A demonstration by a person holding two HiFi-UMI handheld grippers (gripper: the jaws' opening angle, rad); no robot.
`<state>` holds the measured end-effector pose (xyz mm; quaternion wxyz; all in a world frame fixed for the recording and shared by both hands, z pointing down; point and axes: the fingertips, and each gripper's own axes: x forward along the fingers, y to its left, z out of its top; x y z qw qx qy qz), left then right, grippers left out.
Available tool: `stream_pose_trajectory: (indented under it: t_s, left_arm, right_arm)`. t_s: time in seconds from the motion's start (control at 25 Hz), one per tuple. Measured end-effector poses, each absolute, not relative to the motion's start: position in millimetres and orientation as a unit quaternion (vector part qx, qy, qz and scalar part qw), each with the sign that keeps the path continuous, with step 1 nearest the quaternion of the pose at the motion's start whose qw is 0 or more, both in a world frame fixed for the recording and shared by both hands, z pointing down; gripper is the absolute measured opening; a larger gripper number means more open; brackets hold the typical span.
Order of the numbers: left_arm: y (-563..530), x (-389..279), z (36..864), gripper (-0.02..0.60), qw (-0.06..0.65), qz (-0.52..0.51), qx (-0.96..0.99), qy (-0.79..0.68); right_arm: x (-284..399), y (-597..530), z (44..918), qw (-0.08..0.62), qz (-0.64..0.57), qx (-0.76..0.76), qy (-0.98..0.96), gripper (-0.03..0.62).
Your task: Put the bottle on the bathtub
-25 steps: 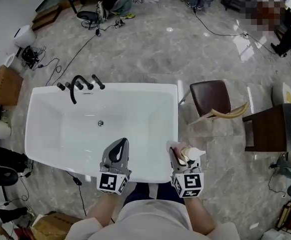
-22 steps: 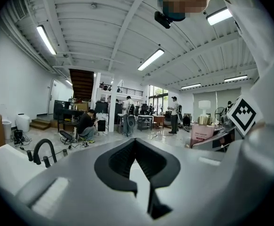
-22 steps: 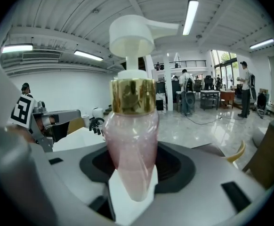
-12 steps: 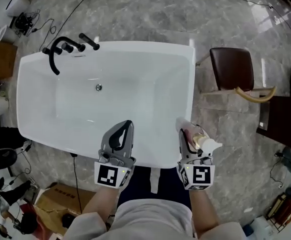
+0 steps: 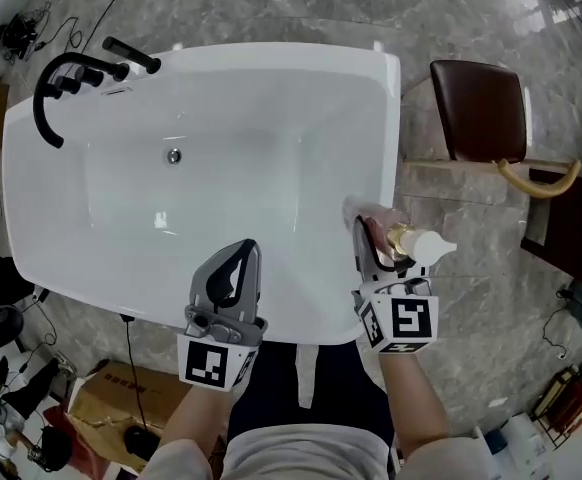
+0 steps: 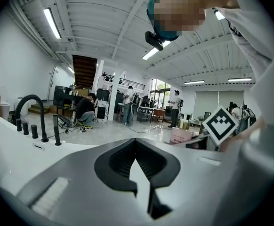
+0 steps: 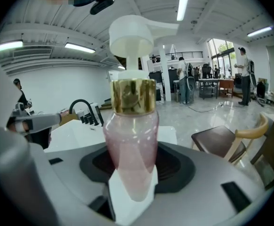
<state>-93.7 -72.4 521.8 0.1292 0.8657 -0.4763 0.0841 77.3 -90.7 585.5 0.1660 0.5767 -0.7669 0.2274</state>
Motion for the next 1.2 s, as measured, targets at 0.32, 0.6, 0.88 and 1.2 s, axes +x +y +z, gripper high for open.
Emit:
stream_pose_trajectory:
  t_s: [0.32, 0.6, 0.88, 1.2]
  left_arm:
    - [-99.2, -94.5, 563.9, 0.008, 0.121, 0.089, 0.857, -0.493]
    - [-113.7, -99.6, 574.7, 0.008, 0.108, 0.081, 0.852, -0.506]
    - [-116.7, -102.2, 578.7, 0.008, 0.109, 0.081, 0.848, -0.512]
    - [-112.1, -100.8, 582.7, 0.008, 0.116, 0.085, 0.845, -0.516]
  right_arm:
    - [105.1, -213.5, 627.3, 0.180, 0.179, 0.591, -0.765, 0.217]
    - [125.0, -316.9, 640.0, 0.192, 0.164, 0.605, -0.755, 0.216]
    - [126.9, -388.0, 644.3, 0.186, 0.165, 0.615, -0.749, 0.216]
    - [129.0, -423.7, 657.0, 0.196, 0.189, 0.635, -0.723, 0.217]
